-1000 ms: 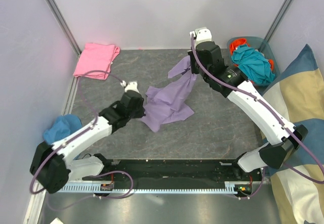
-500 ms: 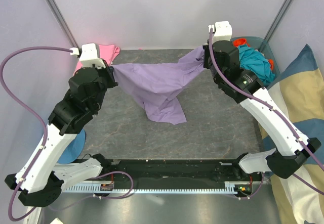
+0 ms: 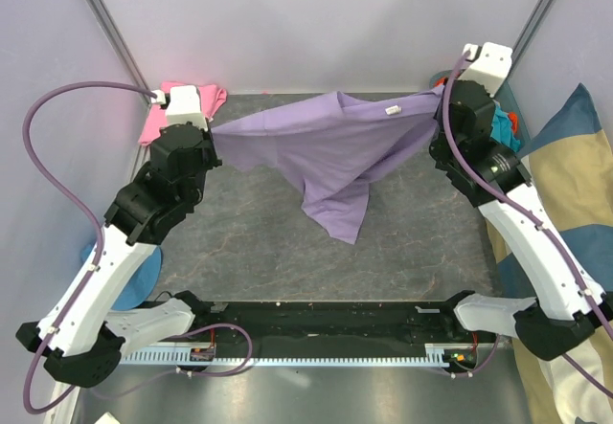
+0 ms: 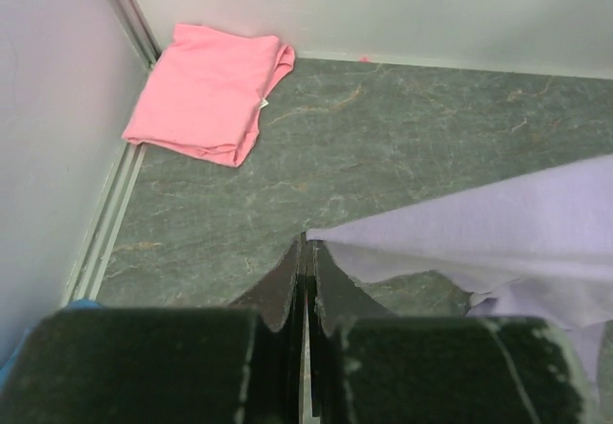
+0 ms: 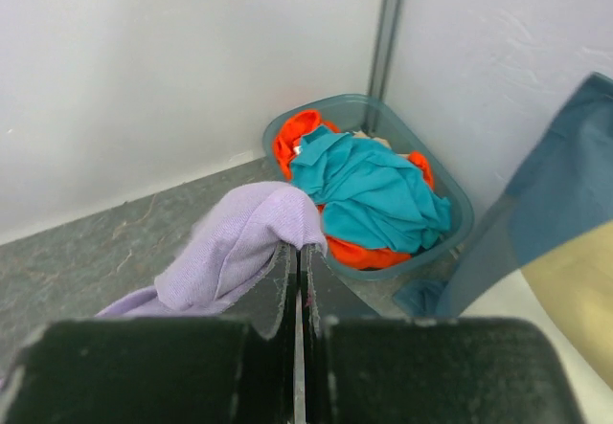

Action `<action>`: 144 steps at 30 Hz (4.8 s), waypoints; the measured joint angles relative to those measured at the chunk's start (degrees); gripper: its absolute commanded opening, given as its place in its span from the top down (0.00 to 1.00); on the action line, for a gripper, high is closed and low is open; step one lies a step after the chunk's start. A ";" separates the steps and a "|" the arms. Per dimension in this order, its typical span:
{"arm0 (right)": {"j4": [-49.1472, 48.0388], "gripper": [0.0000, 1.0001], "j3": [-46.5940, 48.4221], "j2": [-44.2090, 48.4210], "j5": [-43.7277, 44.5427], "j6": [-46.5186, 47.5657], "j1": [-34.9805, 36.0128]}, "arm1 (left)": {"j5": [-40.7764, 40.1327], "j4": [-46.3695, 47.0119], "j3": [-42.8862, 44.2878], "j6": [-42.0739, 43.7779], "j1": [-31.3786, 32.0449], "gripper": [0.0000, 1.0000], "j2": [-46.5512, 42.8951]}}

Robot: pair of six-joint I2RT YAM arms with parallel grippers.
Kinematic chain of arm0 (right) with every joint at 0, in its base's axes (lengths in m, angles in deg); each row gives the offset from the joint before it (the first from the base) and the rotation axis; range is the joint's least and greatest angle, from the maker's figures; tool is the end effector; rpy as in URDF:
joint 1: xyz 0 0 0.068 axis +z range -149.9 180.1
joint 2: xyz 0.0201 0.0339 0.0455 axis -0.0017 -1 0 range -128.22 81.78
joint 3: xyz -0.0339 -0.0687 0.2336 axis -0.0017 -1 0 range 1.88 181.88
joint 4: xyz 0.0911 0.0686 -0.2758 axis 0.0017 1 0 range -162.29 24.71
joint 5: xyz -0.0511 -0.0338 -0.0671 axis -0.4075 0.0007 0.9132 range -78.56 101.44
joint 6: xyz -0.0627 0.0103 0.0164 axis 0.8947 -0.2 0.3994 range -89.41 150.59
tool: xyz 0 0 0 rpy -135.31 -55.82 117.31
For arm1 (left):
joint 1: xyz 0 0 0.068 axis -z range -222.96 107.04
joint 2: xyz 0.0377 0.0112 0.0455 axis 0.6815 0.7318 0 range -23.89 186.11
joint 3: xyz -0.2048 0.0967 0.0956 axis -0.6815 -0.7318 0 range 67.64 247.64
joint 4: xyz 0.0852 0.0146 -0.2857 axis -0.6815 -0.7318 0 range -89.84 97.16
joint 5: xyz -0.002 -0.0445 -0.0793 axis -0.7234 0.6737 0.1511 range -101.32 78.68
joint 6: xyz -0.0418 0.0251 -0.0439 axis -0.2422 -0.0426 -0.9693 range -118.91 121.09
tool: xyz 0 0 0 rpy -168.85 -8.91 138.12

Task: Fold and stack the t-shirts
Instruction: Flatten out the tshirt

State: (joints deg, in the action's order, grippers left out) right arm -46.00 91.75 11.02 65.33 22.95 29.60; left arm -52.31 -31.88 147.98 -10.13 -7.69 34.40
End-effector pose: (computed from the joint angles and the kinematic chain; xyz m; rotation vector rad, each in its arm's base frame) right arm 0.2769 0.1088 0.4729 0.3778 1.6095 -0.3032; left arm 0.2194 -0.1138 0.4436 -0.1077 1.7909 0.0888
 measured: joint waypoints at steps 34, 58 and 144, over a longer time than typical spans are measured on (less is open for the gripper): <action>6.80 1.00 13.35 15.28 -28.30 2.73 -1.64 | 21.81 -3.15 22.49 5.29 -10.51 0.98 -8.37; 11.50 1.00 14.34 16.81 -31.34 1.51 -1.62 | 24.55 -6.29 25.53 4.90 -10.45 0.98 -10.71; 27.80 0.16 -49.44 25.94 -49.79 -31.19 -6.34 | 34.71 -0.07 -49.57 -33.88 -20.63 0.98 -28.44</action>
State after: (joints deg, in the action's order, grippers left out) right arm -18.20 42.31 36.97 15.54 -8.24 23.26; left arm -17.60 -31.95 98.41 -44.01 -28.33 5.96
